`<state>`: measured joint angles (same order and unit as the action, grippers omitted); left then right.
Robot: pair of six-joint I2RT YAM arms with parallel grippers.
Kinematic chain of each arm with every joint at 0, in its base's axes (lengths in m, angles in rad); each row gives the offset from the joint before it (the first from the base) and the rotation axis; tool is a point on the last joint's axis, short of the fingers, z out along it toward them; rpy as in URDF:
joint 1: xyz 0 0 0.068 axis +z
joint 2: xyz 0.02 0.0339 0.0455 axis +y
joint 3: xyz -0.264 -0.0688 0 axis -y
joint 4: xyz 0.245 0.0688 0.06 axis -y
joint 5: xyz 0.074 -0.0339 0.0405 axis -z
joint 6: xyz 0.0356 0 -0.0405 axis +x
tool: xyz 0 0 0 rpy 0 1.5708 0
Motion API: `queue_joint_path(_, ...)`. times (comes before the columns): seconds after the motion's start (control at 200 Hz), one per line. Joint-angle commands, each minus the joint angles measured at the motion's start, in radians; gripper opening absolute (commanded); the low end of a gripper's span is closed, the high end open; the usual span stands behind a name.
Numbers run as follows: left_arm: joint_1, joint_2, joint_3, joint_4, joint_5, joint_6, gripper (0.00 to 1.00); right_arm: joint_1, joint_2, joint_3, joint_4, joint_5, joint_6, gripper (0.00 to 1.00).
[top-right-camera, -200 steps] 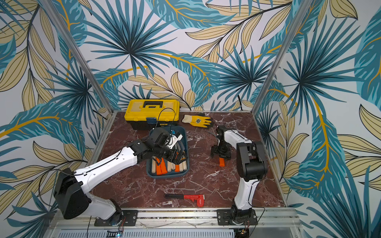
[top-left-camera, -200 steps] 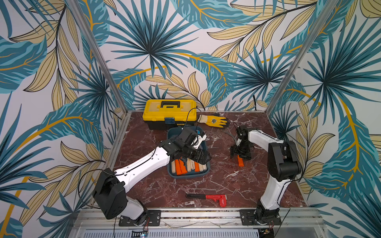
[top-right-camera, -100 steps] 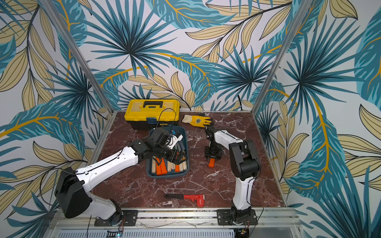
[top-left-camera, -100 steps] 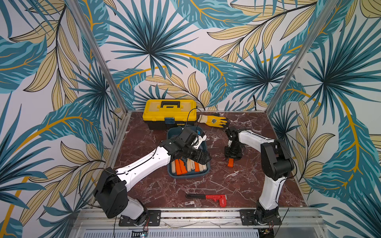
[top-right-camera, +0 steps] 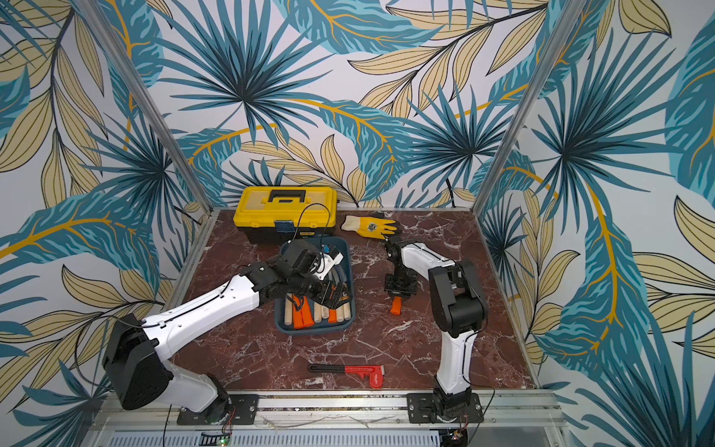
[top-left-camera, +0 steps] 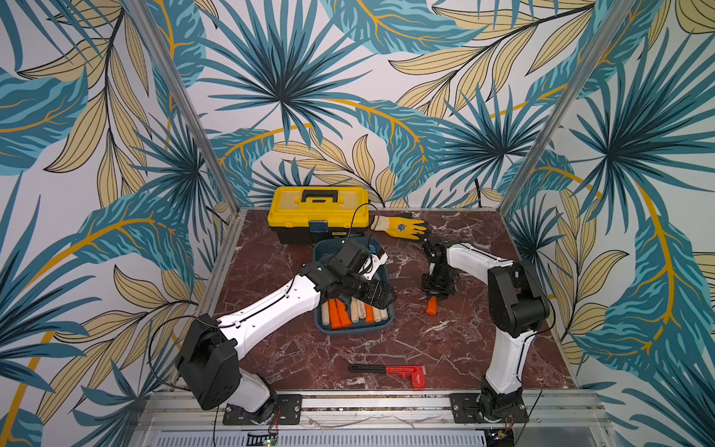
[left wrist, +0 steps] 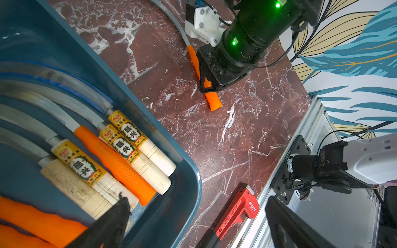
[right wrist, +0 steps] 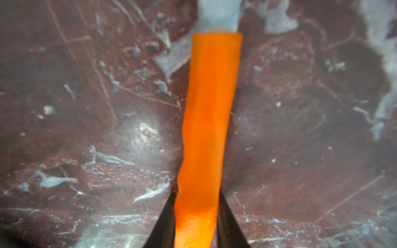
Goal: Put small sickles into storage boxes
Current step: Pick up the sickle at the center of the board.
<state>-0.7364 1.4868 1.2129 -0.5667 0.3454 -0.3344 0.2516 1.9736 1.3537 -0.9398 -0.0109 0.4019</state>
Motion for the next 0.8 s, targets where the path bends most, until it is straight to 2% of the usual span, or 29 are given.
queue_joint_path(0.0,0.005,-0.017,0.007,-0.01,0.004,-0.011,0.99,0.005,-0.005,-0.041,-0.006,0.012,0.033,0.09)
queue_joint_path(0.325,0.005,-0.031,-0.002,-0.01,-0.002,-0.022,0.99,0.031,-0.122,-0.11,-0.02,0.003,0.053,0.09)
queue_joint_path(0.501,0.005,-0.032,-0.001,-0.01,0.001,-0.025,0.99,0.041,-0.134,-0.137,-0.01,-0.006,0.067,0.09)
queue_joint_path(0.631,0.005,-0.033,-0.003,-0.01,0.002,-0.025,0.99,0.043,-0.123,-0.134,-0.002,-0.013,0.072,0.22)
queue_joint_path(0.796,0.005,-0.033,-0.003,-0.01,0.004,-0.021,0.99,0.043,-0.098,-0.13,0.015,-0.013,0.088,0.29)
